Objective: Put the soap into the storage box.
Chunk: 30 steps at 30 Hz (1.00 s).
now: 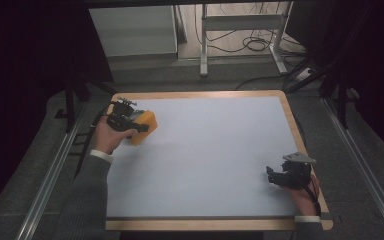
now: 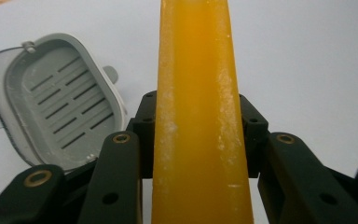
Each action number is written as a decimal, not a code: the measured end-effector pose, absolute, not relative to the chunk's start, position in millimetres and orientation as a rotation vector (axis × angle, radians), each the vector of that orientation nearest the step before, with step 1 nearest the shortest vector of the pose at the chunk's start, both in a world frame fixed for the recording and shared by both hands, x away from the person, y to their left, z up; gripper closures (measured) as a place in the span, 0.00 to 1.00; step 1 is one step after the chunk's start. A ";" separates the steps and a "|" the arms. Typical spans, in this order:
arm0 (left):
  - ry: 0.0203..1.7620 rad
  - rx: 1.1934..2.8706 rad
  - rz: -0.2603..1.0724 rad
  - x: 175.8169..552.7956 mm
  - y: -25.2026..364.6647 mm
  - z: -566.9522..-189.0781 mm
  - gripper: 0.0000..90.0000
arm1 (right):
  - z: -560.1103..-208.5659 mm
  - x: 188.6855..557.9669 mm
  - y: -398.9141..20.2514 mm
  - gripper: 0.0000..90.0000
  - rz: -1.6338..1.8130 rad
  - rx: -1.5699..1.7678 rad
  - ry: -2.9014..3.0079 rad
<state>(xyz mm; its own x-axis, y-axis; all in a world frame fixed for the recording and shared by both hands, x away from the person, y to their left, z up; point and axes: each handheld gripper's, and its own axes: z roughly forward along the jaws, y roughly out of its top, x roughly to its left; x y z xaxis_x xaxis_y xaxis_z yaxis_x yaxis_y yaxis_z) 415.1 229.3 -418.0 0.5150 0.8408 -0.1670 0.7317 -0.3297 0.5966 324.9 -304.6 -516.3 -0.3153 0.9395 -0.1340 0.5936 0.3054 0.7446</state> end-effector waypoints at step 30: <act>1.394 2.036 0.214 451.9 252.1 -418.9 0.68 | -517.0 325.2 -307.5 0.11 0.792 1.363 2.003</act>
<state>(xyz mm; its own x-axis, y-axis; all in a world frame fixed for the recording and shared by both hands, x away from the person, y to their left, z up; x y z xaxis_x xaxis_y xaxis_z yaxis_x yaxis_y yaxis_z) 451.9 252.1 -418.9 0.4208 0.8799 -0.2205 0.7734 -0.2210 0.5941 325.2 -307.5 -517.0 -0.3065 0.9423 -0.1349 0.5949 0.3003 0.7456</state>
